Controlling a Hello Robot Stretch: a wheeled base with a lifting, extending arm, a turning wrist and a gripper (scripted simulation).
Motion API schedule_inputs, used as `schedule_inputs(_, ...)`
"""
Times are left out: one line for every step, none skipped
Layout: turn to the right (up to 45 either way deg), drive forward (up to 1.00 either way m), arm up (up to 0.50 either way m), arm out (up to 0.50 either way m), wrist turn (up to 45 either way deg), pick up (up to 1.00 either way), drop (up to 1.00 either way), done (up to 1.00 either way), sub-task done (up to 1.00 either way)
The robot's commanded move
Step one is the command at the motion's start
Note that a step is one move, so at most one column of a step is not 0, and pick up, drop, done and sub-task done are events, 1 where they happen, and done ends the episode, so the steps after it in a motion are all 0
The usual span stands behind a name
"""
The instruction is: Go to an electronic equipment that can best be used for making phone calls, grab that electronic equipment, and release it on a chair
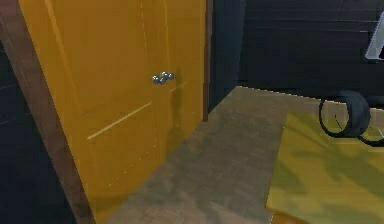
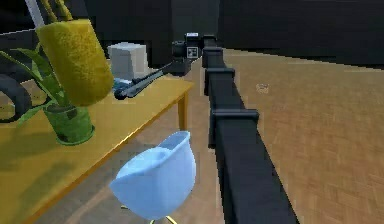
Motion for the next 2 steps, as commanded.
schedule_inputs(0.0, 0.0, -0.32, 0.0, 0.0, 0.0, 0.0, 0.0, 0.0)
schedule_inputs(0.0, 0.0, -0.32, 0.0, 0.0, 0.0, 0.0, 0.0, 0.0)
